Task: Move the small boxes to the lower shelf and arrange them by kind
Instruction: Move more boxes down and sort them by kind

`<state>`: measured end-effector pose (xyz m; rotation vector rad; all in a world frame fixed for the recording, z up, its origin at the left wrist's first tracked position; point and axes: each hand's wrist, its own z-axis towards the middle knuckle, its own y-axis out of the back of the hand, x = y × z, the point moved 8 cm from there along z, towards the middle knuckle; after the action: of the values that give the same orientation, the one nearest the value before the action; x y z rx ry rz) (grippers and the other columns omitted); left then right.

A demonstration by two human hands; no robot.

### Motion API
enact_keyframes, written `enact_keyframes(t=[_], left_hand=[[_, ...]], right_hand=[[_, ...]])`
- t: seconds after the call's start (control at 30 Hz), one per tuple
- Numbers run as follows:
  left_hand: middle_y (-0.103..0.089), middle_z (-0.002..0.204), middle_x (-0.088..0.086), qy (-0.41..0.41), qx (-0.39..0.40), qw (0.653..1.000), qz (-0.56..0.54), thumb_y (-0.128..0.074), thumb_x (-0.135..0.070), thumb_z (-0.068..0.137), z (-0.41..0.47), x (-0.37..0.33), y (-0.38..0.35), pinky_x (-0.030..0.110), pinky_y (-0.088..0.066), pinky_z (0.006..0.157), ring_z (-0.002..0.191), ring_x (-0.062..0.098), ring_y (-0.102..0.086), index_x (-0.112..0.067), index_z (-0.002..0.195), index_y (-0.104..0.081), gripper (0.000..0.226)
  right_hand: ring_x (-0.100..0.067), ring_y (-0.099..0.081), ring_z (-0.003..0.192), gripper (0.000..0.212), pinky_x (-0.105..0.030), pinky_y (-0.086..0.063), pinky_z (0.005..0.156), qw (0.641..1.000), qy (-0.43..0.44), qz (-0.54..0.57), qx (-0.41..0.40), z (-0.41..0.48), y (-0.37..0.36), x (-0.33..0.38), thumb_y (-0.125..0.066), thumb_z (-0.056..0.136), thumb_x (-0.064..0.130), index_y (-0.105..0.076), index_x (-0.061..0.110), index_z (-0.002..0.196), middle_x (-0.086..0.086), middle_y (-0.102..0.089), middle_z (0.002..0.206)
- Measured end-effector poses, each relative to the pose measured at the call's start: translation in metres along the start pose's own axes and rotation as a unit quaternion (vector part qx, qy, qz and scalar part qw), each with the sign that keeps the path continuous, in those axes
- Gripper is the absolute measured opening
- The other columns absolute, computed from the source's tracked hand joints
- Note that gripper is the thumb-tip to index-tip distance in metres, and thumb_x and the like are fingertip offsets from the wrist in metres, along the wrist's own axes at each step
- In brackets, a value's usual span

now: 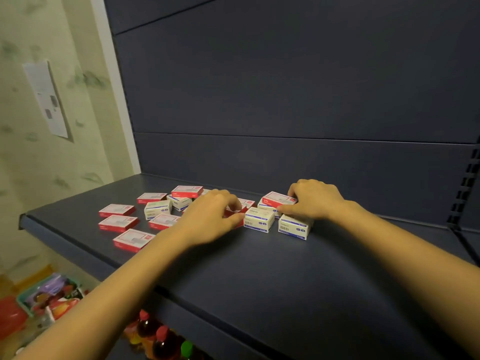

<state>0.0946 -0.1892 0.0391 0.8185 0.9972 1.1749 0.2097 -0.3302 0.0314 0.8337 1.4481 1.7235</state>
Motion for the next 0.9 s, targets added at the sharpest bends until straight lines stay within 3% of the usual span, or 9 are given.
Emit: enact_keyframes(t=[0.13, 0.27, 0.4, 0.67, 0.9], left_hand=[[-0.060, 0.112, -0.004, -0.051, 0.025, 0.998, -0.004, -0.055, -0.041, 0.086, 0.025, 0.002, -0.005, 0.028, -0.042, 0.088, 0.106, 0.012, -0.050, -0.022, 0.107, -0.060, 0.028], [-0.056, 0.119, -0.008, -0.102, 0.117, 0.988, -0.009, -0.064, -0.051, 0.077, 0.043, 0.000, -0.022, 0.033, -0.041, 0.097, 0.112, 0.010, -0.046, -0.025, 0.116, -0.057, 0.047], [-0.056, 0.119, -0.004, -0.146, 0.167, 0.975, 0.032, -0.067, -0.048, 0.076, 0.056, -0.002, -0.036, 0.035, -0.040, 0.097, 0.112, 0.013, -0.046, -0.023, 0.118, -0.056, 0.050], [-0.053, 0.098, -0.011, -0.217, 0.116, 0.967, 0.063, -0.071, -0.052, 0.068, 0.067, -0.009, -0.031, 0.027, -0.038, 0.078, 0.097, 0.012, -0.048, -0.025, 0.103, -0.055, 0.048], [-0.063, 0.085, -0.014, -0.247, 0.085, 0.958, -0.119, -0.080, -0.047, 0.058, 0.060, -0.042, 0.003, 0.035, -0.051, 0.073, 0.081, 0.006, -0.059, -0.028, 0.082, -0.060, 0.037]], right_hand=[[-0.019, -0.057, 0.104, 0.050, -0.035, -0.047, 0.080, 1.000, -0.026, 0.000, -0.006, 0.000, 0.004, 0.003, -0.057, 0.080, 0.058, -0.057, 0.019, 0.111, 0.001, -0.060, 0.116], [-0.019, -0.053, 0.110, 0.051, -0.037, -0.048, 0.085, 0.999, -0.034, -0.001, -0.026, -0.011, 0.015, 0.005, -0.058, 0.083, 0.052, -0.049, 0.019, 0.121, -0.001, -0.053, 0.125], [-0.018, -0.052, 0.108, 0.048, -0.034, -0.043, 0.078, 0.997, -0.057, 0.003, -0.056, -0.033, 0.032, -0.002, -0.057, 0.083, 0.052, -0.049, 0.021, 0.120, 0.001, -0.052, 0.123], [-0.014, -0.051, 0.100, 0.047, -0.029, -0.038, 0.072, 0.987, -0.133, 0.014, -0.093, -0.086, 0.043, -0.018, -0.057, 0.083, 0.053, -0.049, 0.024, 0.119, 0.004, -0.052, 0.120], [-0.009, -0.045, 0.093, 0.045, -0.031, -0.044, 0.075, 0.971, -0.202, 0.020, -0.123, -0.145, 0.046, -0.036, -0.058, 0.083, 0.052, -0.048, 0.027, 0.119, 0.007, -0.052, 0.121]])
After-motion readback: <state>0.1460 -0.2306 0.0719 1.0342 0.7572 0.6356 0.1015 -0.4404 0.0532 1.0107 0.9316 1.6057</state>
